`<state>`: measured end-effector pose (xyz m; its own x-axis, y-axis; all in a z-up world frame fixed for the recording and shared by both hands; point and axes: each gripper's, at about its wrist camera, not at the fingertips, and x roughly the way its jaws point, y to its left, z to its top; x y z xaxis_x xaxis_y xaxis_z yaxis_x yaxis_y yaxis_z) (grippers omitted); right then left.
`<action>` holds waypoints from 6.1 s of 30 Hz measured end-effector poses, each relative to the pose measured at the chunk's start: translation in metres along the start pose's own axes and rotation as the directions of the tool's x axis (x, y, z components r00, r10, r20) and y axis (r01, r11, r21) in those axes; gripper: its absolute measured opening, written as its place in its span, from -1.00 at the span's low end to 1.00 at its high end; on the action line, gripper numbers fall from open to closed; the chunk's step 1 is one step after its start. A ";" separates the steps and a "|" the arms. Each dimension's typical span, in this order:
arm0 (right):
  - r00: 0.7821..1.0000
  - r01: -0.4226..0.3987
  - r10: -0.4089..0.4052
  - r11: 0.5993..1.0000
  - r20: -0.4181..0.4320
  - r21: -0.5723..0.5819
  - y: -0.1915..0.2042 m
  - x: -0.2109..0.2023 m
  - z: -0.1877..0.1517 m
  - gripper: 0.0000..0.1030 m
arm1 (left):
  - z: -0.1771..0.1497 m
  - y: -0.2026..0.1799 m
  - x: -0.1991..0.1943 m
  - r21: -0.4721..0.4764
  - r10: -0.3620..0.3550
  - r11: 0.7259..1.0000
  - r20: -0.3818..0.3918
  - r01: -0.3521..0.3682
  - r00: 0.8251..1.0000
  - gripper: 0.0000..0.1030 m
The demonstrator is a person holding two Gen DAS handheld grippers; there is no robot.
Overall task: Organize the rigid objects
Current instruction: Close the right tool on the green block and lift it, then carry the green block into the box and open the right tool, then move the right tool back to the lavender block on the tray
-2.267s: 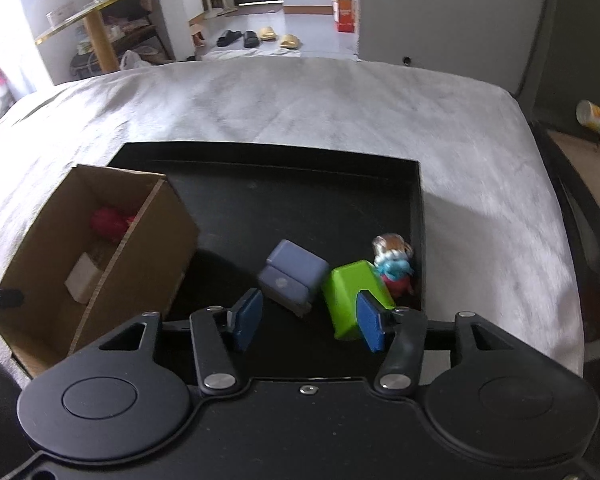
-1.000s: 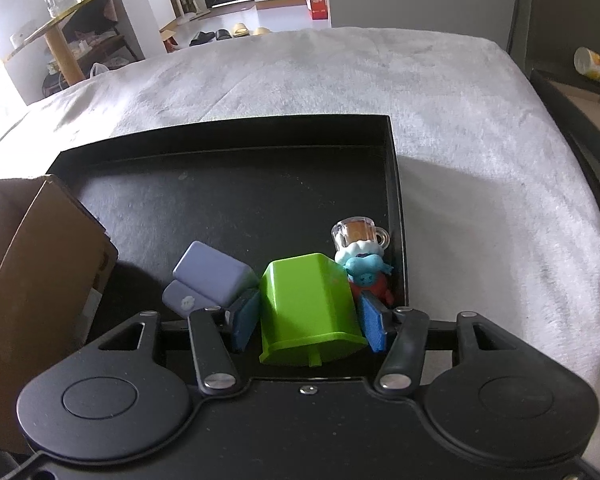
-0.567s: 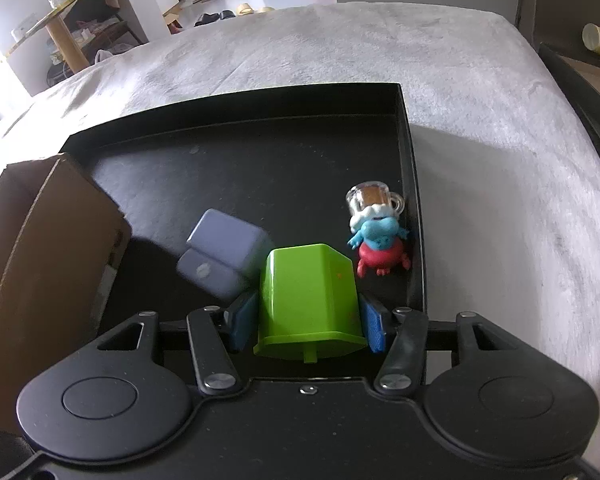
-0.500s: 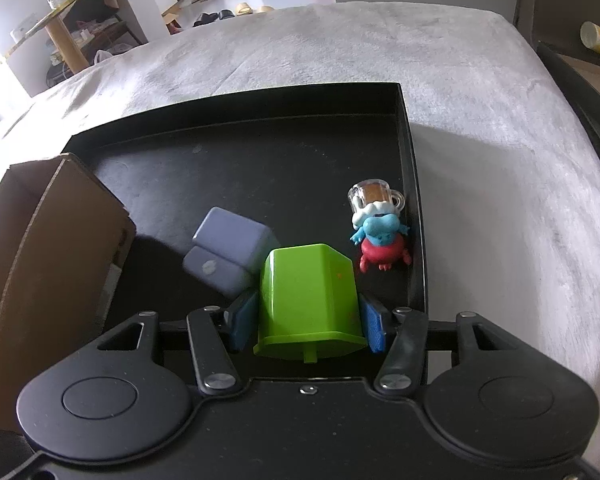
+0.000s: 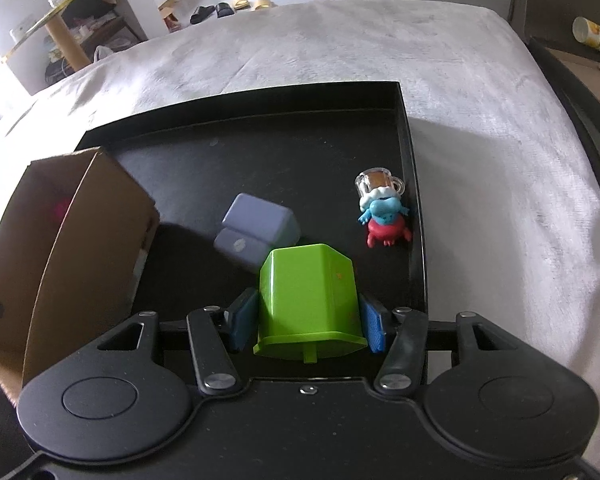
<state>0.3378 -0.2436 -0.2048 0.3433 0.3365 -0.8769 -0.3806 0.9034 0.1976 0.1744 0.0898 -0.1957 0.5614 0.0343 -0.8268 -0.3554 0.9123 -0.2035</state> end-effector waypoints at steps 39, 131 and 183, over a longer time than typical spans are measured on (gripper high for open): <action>0.996 0.072 -0.062 0.987 0.071 -0.143 0.063 -0.061 0.010 0.03 | -0.002 0.003 0.000 0.005 -0.028 1.000 -0.003 0.028 1.000 -0.75; 0.994 -0.008 0.034 0.971 0.105 -0.239 0.124 -0.058 0.021 0.07 | -0.004 0.010 -0.001 -0.005 -0.062 0.998 -0.002 0.062 0.998 -0.73; 0.989 0.044 -0.057 0.994 0.138 0.097 0.034 0.045 0.012 0.19 | 0.001 0.003 0.011 -0.003 -0.013 1.000 -0.025 0.013 1.000 -0.72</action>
<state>0.3501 -0.1943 -0.2324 0.4794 0.3181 -0.8180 -0.2799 0.9388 0.2010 0.1796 0.0935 -0.2048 0.5470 0.0123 -0.8370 -0.3505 0.9114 -0.2156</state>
